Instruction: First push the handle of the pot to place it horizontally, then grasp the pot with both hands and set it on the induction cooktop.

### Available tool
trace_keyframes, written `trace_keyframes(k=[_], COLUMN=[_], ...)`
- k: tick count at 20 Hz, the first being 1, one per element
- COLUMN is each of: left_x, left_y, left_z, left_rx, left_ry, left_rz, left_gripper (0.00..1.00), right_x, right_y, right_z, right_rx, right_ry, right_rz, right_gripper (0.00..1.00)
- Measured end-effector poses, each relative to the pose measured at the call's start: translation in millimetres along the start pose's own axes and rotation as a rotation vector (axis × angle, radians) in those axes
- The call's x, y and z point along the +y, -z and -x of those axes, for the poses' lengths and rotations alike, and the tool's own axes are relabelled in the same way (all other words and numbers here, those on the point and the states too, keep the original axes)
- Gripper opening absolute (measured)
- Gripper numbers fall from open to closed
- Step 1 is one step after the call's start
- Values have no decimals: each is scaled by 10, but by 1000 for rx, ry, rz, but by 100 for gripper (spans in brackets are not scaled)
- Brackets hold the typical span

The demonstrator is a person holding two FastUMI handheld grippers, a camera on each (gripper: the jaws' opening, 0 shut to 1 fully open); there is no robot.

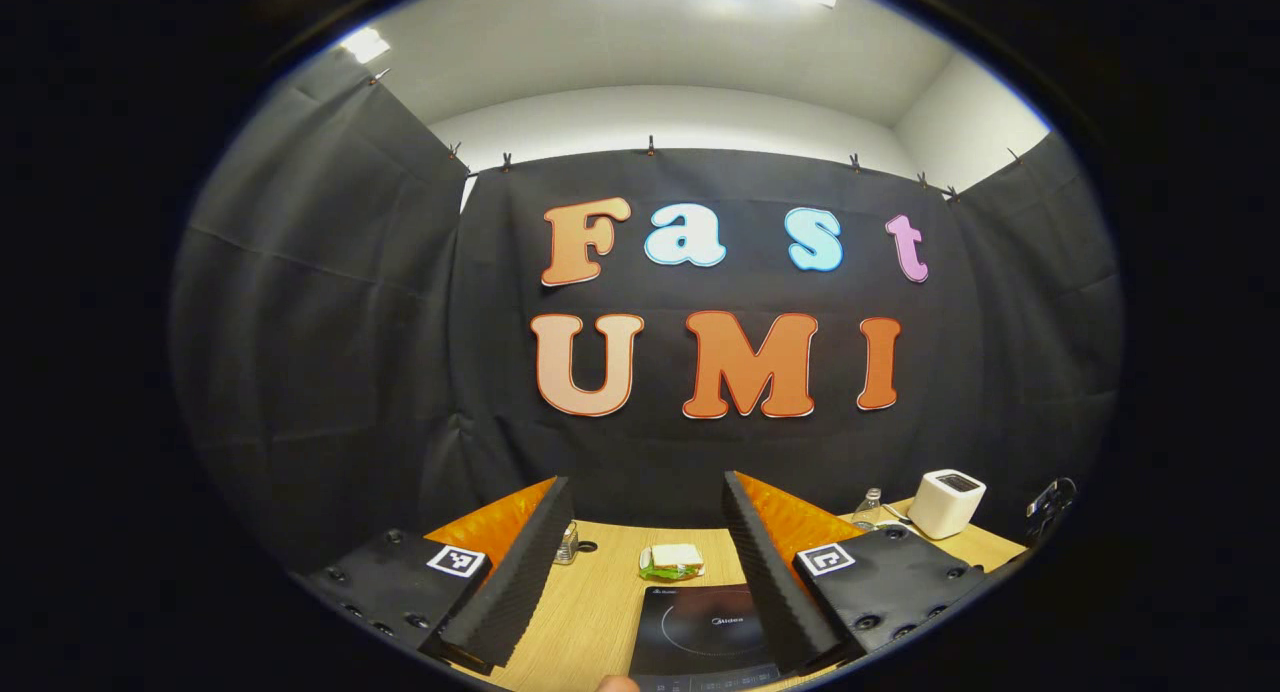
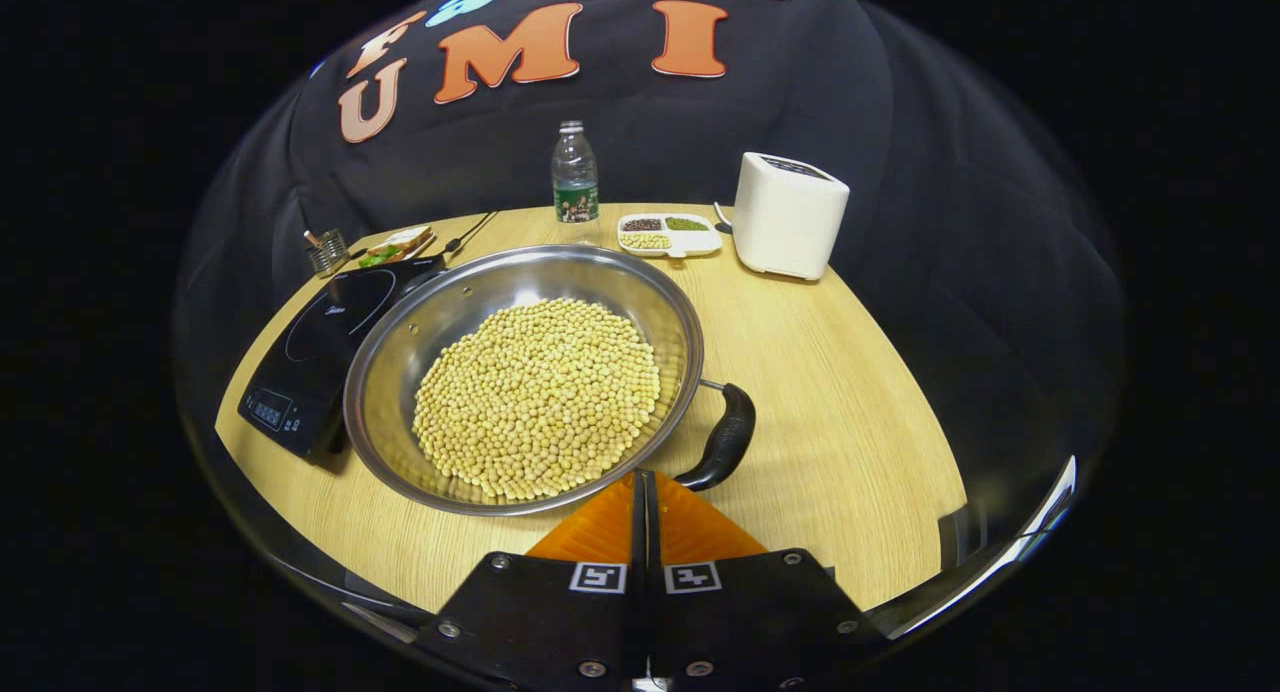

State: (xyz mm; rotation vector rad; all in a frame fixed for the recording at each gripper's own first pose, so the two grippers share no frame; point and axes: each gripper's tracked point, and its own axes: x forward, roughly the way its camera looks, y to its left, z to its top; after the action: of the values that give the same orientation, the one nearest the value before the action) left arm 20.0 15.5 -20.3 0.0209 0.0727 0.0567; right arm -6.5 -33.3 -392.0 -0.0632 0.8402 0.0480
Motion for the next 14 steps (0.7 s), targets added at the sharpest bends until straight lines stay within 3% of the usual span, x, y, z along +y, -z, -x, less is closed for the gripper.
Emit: trace_keyframes(k=[14], left_x=[-144], left_y=[212], left_z=[-165], left_rx=[45], left_ry=[19], left_rz=[6], left_gripper=[98], right_x=[-267], right_y=[-281], right_z=[-316], right_rx=[-28], right_ry=[21], right_rz=[-36], right_gripper=[0])
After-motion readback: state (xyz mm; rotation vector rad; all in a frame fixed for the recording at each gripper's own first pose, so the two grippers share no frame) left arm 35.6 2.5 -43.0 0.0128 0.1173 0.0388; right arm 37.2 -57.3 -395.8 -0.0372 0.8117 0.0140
